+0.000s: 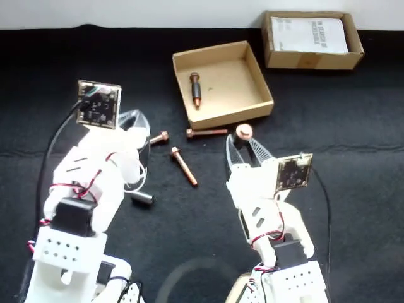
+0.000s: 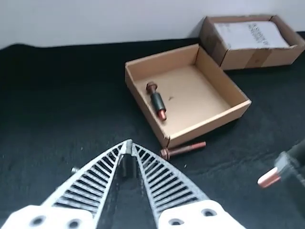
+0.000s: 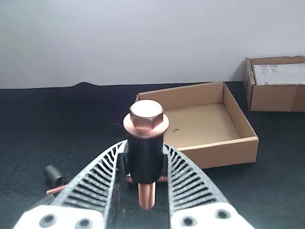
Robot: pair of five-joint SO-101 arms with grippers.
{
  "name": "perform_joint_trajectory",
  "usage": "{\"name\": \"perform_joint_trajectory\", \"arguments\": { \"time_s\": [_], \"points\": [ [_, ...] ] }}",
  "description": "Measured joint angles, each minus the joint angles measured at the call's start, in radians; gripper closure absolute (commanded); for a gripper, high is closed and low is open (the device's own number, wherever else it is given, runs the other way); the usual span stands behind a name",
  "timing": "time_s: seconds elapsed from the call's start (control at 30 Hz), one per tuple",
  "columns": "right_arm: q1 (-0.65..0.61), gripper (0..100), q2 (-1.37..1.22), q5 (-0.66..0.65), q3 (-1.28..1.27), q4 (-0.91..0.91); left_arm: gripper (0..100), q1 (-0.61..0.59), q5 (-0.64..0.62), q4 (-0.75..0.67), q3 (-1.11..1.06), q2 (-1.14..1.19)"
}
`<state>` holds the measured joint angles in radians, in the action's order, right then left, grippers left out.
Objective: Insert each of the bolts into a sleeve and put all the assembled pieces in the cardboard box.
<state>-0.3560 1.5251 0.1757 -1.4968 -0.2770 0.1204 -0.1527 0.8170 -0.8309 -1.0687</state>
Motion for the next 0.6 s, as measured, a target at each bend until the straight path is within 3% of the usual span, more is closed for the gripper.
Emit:
{"name": "perform_joint_trajectory", "arguments": {
  "time_s": [0.23,0.6],
  "points": [
    [0.000,99.2,-0.041,0.000,0.140,-0.114,99,-0.011,0.000,-0.021,-0.235,0.008],
    [0.000,99.2,-0.416,0.000,0.499,-0.163,99,-0.011,-0.029,-0.500,-0.704,0.008]
  ]
}}
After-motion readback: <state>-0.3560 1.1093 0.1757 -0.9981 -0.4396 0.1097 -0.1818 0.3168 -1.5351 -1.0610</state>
